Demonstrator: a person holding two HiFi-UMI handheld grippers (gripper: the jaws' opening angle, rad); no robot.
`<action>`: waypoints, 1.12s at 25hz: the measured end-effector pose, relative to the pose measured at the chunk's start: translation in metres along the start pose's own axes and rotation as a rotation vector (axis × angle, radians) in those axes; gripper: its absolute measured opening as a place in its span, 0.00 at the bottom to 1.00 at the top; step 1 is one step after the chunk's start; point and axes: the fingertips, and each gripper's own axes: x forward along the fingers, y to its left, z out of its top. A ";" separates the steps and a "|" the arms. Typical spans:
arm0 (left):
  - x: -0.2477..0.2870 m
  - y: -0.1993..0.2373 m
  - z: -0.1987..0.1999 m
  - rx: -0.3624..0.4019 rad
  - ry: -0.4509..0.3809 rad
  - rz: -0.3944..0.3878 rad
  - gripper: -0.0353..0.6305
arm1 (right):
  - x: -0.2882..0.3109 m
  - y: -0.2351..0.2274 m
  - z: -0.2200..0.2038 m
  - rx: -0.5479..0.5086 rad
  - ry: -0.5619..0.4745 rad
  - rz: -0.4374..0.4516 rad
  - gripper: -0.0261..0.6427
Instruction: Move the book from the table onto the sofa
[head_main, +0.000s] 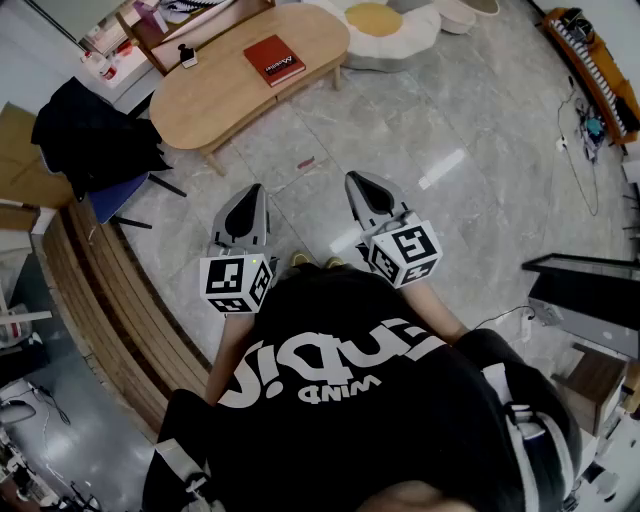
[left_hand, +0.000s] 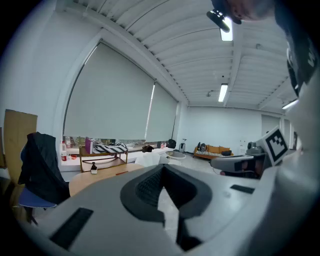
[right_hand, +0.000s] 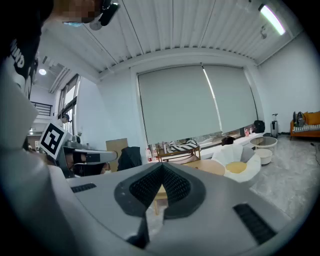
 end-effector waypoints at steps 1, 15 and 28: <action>0.001 0.000 0.001 -0.003 -0.001 0.002 0.06 | -0.001 -0.002 0.001 0.000 -0.002 -0.003 0.04; 0.004 0.015 0.000 -0.017 -0.018 -0.018 0.06 | -0.015 -0.003 0.011 0.031 -0.079 0.029 0.04; 0.021 0.029 -0.001 -0.021 0.001 -0.109 0.06 | -0.005 -0.007 0.001 0.044 -0.086 -0.072 0.04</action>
